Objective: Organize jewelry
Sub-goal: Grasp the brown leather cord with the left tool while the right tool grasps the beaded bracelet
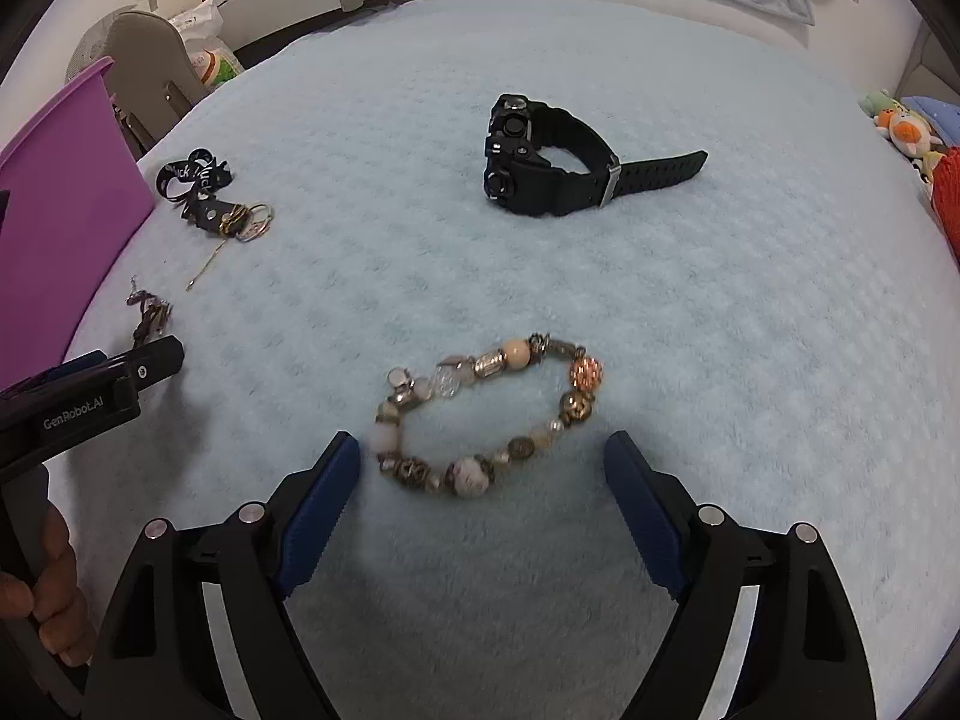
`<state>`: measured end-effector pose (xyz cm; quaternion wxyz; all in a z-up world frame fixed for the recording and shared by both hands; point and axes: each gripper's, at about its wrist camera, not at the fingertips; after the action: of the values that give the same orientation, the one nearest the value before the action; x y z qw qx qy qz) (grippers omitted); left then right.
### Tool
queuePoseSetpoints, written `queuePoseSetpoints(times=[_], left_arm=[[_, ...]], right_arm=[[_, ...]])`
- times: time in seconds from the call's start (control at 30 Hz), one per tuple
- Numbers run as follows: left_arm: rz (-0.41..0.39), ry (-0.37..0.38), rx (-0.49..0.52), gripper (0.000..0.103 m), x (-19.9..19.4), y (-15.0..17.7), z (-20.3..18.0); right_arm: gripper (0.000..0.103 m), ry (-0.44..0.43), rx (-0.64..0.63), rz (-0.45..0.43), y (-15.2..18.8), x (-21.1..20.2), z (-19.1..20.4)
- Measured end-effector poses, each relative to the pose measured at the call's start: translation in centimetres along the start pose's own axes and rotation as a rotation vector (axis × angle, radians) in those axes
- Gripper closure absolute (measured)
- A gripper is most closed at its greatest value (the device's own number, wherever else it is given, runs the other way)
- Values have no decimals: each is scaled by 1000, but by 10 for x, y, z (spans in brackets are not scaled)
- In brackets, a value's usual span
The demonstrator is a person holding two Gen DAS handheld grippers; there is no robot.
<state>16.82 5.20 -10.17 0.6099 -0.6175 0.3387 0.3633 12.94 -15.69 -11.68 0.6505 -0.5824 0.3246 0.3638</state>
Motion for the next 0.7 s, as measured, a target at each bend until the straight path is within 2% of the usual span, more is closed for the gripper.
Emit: queuePoseSetpoints(times=[0.2, 0.43, 0.5, 0.67, 0.7], left_arm=[[-6, 7, -20, 6, 12, -11, 2], [-35, -22, -14, 7, 18, -13, -4], [-40, -19, -22, 13, 17, -13, -5], [-62, -3, -6, 52, 11, -16, -10], [-66, -11, 5, 56, 9, -15, -11]], right_arm=[[22, 34, -36, -24, -4, 7, 4], [22, 47, -49, -46, 0, 7, 6], [23, 52, -52, -46, 0, 6, 6], [25, 54, -58, -50, 2, 4, 8], [28, 53, -60, -51, 2, 3, 9]])
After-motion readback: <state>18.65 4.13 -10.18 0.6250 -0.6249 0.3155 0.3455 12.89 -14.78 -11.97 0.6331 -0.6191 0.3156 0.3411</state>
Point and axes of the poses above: each gripper's, at about its wrist camera, not at the fingertips, and x roughly the way its jaws point, z to its left, y to its underside
